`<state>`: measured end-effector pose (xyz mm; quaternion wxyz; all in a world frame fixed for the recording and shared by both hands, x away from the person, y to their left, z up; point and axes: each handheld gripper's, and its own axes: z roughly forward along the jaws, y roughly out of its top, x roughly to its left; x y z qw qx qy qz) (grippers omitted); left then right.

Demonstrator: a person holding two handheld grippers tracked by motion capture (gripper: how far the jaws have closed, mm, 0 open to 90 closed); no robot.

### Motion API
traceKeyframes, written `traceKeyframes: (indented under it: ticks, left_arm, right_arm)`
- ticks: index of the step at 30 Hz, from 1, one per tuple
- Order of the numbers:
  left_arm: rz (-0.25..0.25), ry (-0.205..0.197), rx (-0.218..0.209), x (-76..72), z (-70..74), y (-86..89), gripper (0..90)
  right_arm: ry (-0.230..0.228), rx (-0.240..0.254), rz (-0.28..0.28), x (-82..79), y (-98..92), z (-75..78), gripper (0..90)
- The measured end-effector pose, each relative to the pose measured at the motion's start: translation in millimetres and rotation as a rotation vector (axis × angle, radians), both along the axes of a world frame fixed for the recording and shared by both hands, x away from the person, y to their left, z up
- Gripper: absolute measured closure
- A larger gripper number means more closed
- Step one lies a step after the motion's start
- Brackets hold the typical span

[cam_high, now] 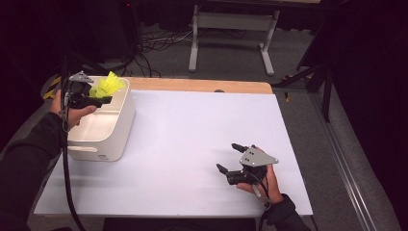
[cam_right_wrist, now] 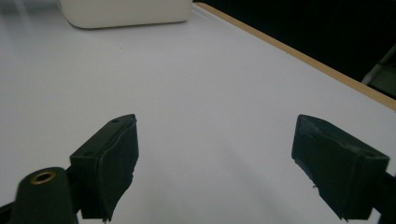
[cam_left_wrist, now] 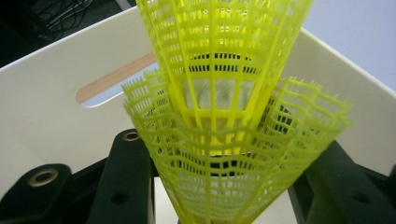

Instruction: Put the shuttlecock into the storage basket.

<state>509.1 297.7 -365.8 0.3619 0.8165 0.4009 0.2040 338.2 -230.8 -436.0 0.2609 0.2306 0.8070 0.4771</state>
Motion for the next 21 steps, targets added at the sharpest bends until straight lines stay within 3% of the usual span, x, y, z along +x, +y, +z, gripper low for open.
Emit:
traceKeyframes:
  ticks: [10,12,21]
  left_arm:
    - [-0.009,0.040,0.063,5.4,-5.0,-5.3,57.0]
    - [0.010,0.045,0.083,6.5,-6.1,-6.7,57.3]
    - [0.007,0.089,0.091,9.1,-10.1,-8.1,56.6]
  right_arm:
    - [0.005,0.012,-0.022,3.9,-9.3,5.1,15.3]
    - [0.004,0.006,-0.021,4.6,-9.6,5.4,15.1]
    - [0.009,0.010,-0.024,8.6,-13.8,6.6,14.9]
